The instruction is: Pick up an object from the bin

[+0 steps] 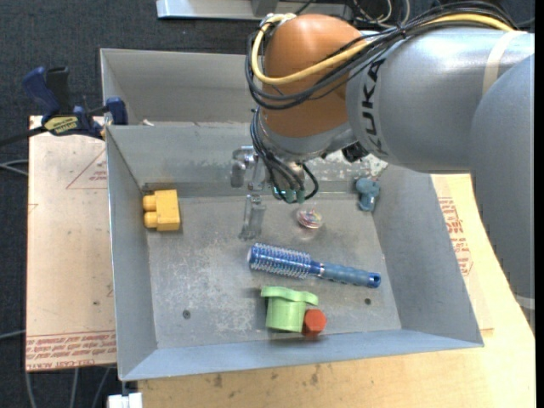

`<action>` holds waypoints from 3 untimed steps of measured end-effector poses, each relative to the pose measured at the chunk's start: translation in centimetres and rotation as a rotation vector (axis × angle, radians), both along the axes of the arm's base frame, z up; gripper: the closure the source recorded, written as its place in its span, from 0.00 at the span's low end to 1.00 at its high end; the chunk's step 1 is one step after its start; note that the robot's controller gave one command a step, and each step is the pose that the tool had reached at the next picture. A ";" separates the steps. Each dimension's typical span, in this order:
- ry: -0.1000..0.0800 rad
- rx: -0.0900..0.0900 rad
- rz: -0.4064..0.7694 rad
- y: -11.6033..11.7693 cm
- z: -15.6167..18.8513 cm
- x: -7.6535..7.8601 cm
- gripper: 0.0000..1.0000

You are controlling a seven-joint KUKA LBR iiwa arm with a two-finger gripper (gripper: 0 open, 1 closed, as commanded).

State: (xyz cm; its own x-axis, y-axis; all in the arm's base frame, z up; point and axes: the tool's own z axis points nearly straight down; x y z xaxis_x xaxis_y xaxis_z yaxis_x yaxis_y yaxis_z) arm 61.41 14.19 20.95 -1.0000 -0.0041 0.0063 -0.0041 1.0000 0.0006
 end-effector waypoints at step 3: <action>-0.004 0.000 -0.028 -8.9 -14.2 -4.3 0.00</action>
Offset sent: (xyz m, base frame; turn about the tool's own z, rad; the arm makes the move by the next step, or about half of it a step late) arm -0.0407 -0.0716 -0.0106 -0.0890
